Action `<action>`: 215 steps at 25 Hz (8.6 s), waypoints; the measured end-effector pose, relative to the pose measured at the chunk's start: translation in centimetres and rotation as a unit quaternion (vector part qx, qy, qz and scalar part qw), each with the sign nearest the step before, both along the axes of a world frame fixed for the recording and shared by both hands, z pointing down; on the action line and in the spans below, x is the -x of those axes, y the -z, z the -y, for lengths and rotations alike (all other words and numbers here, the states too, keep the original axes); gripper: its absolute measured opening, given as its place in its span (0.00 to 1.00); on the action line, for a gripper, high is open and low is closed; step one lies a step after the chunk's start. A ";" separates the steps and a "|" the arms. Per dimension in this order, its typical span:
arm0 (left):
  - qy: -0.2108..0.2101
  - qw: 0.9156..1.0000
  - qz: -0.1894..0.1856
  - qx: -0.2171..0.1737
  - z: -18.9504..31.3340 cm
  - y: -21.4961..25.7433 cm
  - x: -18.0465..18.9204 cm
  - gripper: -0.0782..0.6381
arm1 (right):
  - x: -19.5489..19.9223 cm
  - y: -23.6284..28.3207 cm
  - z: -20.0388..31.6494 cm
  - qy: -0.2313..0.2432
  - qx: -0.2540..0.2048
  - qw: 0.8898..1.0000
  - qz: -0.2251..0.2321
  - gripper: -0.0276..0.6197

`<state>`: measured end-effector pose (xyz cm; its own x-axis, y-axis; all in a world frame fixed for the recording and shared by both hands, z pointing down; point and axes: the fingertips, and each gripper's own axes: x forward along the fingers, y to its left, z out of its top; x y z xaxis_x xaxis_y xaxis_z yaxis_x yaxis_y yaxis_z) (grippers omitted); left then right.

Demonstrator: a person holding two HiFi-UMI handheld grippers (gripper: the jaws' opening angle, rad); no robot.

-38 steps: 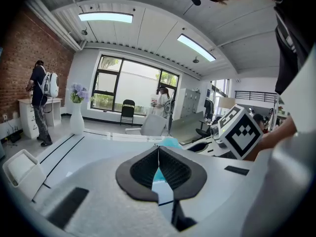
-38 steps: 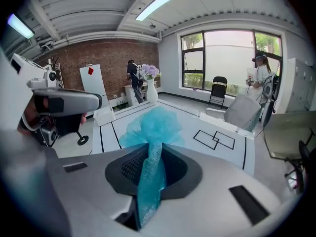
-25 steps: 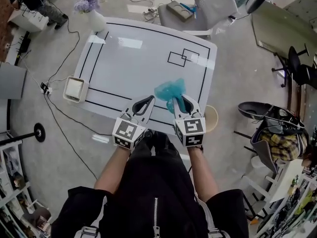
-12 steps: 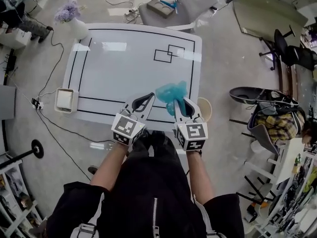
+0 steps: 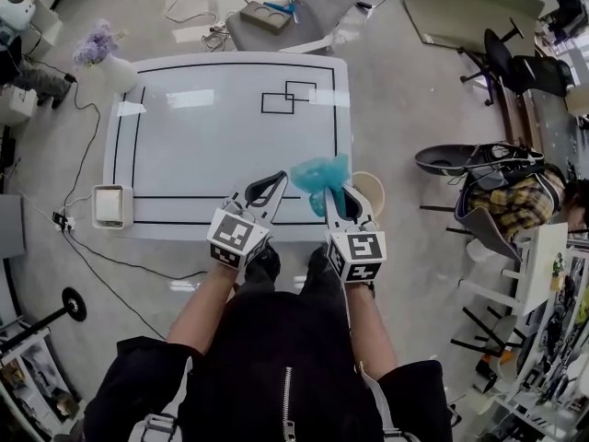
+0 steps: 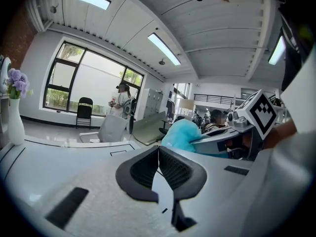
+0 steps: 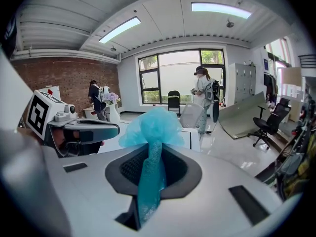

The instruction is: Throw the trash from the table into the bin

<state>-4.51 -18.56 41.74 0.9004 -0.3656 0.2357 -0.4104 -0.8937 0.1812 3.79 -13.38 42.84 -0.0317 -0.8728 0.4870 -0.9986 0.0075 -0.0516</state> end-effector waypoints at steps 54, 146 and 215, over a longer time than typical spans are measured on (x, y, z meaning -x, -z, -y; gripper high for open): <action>0.084 0.996 0.040 0.008 -14.8 -1.5 -31.0 0.12 | -32.1 -4.7 -15.0 0.068 0.029 0.994 0.074 0.12; 0.051 0.996 -0.026 -0.068 -19.3 -43.3 -38.2 0.12 | -39.3 -60.0 -16.8 -0.023 0.034 0.998 0.052 0.12; 0.021 1.000 -0.021 0.002 -16.3 -3.5 -39.0 0.12 | -36.2 -8.7 -17.2 -0.063 0.016 0.996 0.066 0.06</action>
